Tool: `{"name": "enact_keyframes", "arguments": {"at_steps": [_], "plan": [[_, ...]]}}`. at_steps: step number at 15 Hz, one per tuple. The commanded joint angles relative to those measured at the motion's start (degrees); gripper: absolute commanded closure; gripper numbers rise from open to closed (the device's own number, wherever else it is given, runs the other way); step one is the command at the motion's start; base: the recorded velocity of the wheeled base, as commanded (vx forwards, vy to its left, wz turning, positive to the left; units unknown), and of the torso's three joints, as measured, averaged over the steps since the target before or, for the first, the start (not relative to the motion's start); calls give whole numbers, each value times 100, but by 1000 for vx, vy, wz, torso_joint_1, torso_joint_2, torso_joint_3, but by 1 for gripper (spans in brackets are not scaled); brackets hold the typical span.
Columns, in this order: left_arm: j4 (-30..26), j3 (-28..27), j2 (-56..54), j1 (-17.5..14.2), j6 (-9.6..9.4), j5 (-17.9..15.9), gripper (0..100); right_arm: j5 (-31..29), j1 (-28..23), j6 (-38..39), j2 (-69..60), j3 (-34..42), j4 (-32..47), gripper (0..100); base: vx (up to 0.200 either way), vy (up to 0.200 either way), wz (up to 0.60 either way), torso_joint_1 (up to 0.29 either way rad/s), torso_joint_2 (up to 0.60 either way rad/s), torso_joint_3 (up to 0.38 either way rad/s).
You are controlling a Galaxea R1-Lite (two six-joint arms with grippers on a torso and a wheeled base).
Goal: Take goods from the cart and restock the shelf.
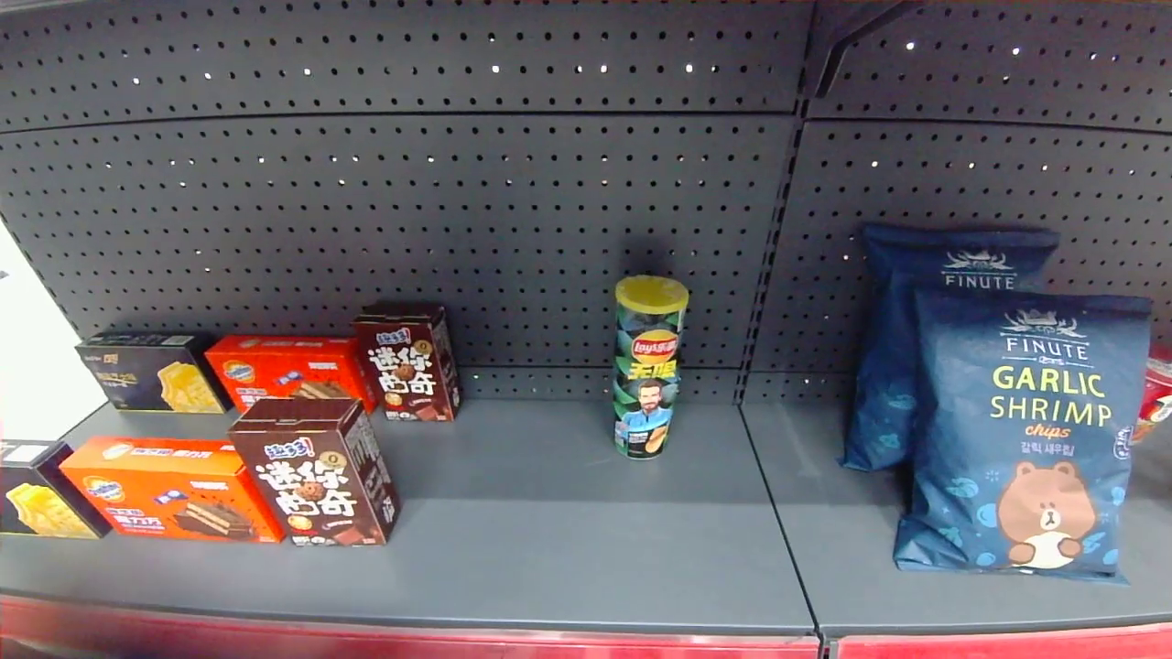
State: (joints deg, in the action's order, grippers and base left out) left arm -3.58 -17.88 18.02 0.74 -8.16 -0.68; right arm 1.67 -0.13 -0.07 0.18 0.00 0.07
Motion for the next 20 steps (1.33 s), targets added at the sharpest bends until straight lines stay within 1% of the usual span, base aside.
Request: {"name": "enact_keyframes", "arguments": {"at_steps": [1, 5, 6, 7, 8, 9, 10, 11, 12, 13, 14, 15, 16, 17, 18, 19, 20], "plan": [[-2, -5, -9, -4, -2, -2, 100, 0, 5, -1, 8, 0, 1, 0, 0, 0, 0, 0, 0, 0], [7, -75, -88, -22, -55, 7, 100, 18, 136, -1, 412, -9, 10, 0, 0, 0, 0, 0, 0, 0], [33, -216, 0, -4, -72, -2, 100, 272, 224, -54, 439, -255, -7, 0, 0, 0, 0, 0, 0, 0], [24, -207, 18, -4, -81, -11, 100, 642, 277, -37, 1089, -1371, 63, 0, 0, 0, 0, 0, 0, 0], [16, -207, 18, -13, -90, -2, 100, 782, 303, 209, 2320, -2171, 133, 0, 0, 0, 0, 0, 0, 0], [16, -189, 9, -13, -107, -2, 100, 870, 312, 315, 2487, -2303, 98, 0, 0, 0, 0, 0, 0, 0], [24, -189, 9, -39, -178, 24, 100, 1187, 435, 297, 2487, -2285, 133, 0, 0, 0, 0, 0, 0, 0], [24, -189, 9, -30, -178, 24, 100, 1345, 523, 245, 2504, -2224, 142, 0, 0, 0, 0, 0, 0, 0], [7, -233, -9, -30, -186, 24, 100, 1485, 717, 113, 2592, -2329, 160, 0, 0, 0, 0, 0, 0, 0], [-2, -251, 9, -39, -186, 24, 100, 1512, 804, 113, 2689, -2435, 133, 0, 0, 0, 0, 0, 0, 0], [-2, -216, 70, -30, -186, 7, 100, 1661, 1191, 122, 3049, -2725, 151, 0, 0, 0, 0, 0, 0, 0], [-2, -189, 220, -22, -186, -11, 100, 1679, 1481, 122, 3313, -2865, 160, 0, 0, 0, 0, 0, 0, 0], [16, -189, 360, -4, -186, -37, 100, 1644, 1666, 122, 3506, -2971, 177, 0, 0, 0, 0, 0, 0, 0], [60, -216, 536, 22, -151, -116, 100, 1582, 1842, 113, 3814, -3138, 177, 0, 0, 0, 0, 0, 0, 0], [16, -339, 624, -13, -107, -116, 100, 1468, 1894, 95, 4139, -3278, 160, 0, 0, 0, 0, 0, 0, 0], [16, -453, 773, -30, -19, -81, 100, 1433, 2035, 95, 4420, -3401, 116, 0, 0, 0, 0, 0, 0, 0], [86, -409, 949, -39, 200, -20, 100, 1415, 2255, 95, 4798, -3551, 81, 0, 0, 0, 0, 0, 0, 0]]}}
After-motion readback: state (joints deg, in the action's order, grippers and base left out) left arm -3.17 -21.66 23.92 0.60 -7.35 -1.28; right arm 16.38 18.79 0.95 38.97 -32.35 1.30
